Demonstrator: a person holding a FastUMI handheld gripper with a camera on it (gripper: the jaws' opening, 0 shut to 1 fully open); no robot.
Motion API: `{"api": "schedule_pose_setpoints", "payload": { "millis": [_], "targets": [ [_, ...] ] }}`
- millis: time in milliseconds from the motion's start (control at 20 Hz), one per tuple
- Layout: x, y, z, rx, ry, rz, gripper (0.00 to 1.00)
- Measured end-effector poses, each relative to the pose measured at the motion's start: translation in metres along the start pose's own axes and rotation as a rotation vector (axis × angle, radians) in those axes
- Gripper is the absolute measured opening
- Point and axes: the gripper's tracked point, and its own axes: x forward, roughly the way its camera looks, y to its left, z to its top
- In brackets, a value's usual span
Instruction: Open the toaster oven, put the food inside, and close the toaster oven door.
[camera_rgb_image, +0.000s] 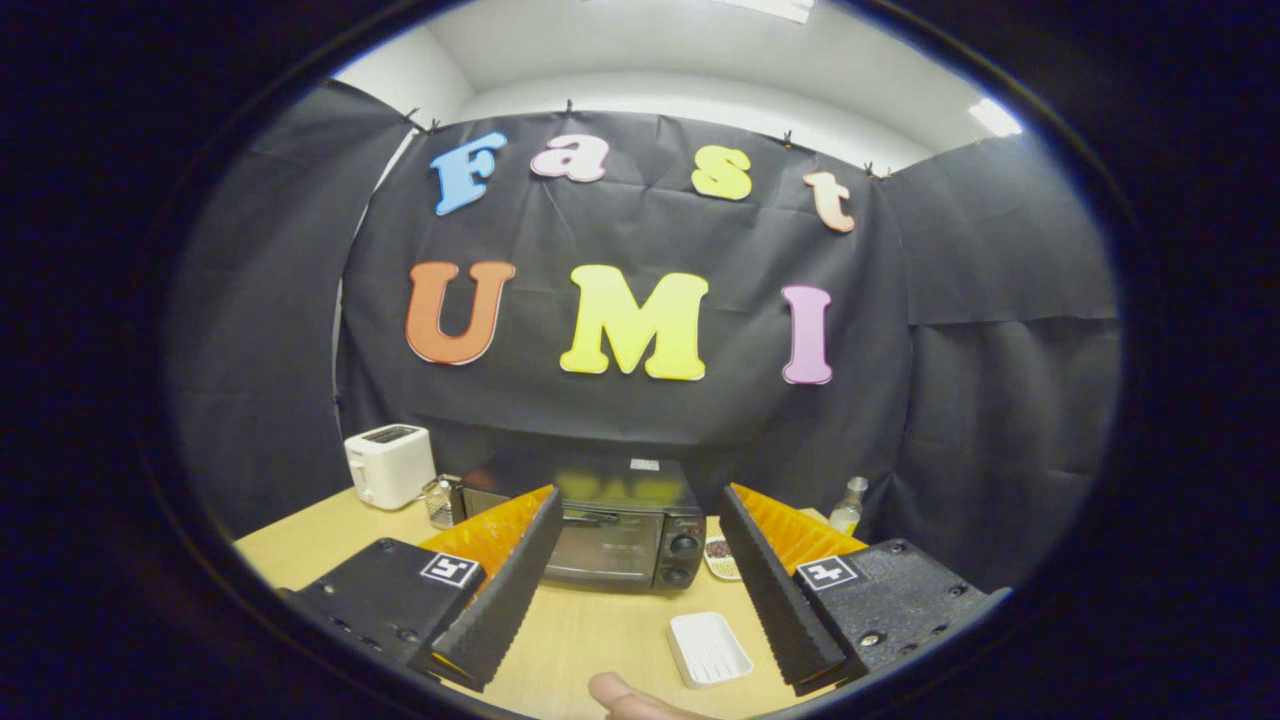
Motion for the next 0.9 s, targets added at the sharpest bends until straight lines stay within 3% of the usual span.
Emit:
{"api": "schedule_pose_setpoints", "payload": {
  "millis": [400, 900],
  "targets": [
    [-0.102, -0.007, 0.025, 0.006, -0.082, 0.046, 1.00],
    [-0.120, -0.027, 0.039, 0.043, -0.094, -0.015, 1.00]
  ]
}}
